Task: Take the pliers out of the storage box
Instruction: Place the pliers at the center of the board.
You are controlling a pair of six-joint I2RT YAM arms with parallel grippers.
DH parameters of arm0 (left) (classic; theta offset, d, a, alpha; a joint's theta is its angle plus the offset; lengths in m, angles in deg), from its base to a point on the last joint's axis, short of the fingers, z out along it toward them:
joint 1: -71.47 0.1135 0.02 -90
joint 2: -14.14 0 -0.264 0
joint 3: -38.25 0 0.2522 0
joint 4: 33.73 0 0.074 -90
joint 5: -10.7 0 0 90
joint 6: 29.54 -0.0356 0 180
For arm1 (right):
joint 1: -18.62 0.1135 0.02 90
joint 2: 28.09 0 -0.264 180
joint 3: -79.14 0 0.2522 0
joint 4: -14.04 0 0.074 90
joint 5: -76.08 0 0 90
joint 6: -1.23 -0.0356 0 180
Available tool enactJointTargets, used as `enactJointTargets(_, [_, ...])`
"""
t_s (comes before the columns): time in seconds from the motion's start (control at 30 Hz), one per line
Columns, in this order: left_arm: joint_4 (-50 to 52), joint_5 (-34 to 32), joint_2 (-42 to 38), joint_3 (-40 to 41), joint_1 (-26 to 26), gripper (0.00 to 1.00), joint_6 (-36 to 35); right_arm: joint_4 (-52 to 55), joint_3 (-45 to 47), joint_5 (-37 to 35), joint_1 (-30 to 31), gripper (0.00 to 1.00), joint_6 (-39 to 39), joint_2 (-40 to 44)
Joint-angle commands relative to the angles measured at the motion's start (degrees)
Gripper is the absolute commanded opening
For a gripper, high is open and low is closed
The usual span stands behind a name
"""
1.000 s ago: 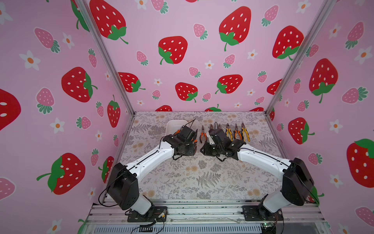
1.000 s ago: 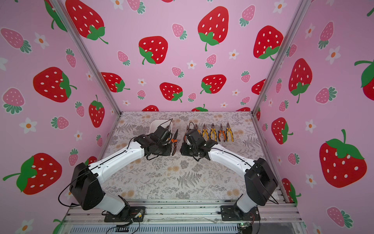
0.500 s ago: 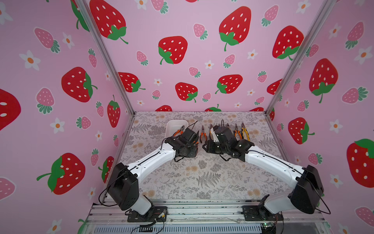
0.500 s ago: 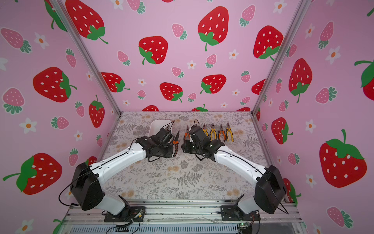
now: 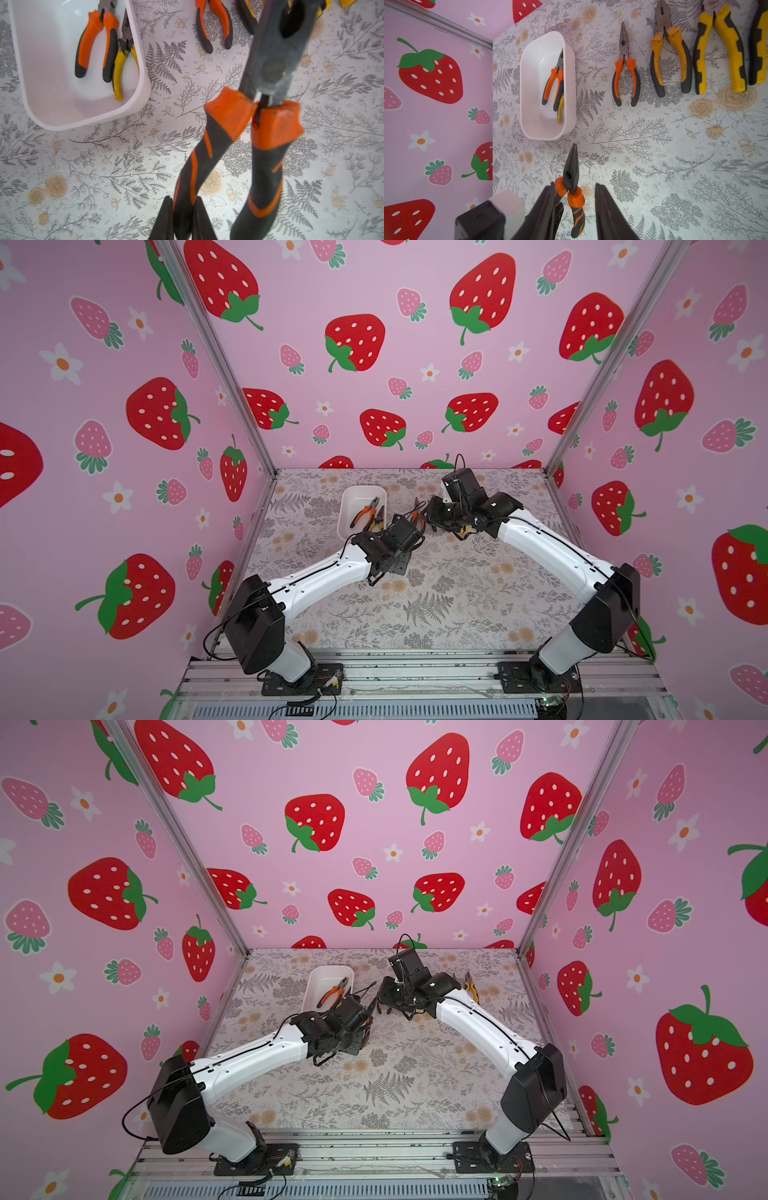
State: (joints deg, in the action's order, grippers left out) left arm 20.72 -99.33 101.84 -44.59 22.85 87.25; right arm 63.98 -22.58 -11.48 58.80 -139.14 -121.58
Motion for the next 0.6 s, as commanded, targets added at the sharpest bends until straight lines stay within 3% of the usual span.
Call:
enactJointTargets(0.0, [0.7,-8.5,1.1,-3.9,-2.6,0.0,-2.3,5.1,-2.9,0.7,0.1,0.37,-2.8,-2.0])
enactJointTargets(0.33, [0.3,-11.1,1.9,-4.2,-4.1,0.0,-3.0,8.4,-7.8,-0.7,-0.3,0.38,-5.8,-3.7])
enactJointTargets(0.57, [-0.9,-13.8,1.3,-4.4,-5.6,0.0,-4.1,7.3,-5.3,0.2,-0.1,0.38,-7.0,-4.4])
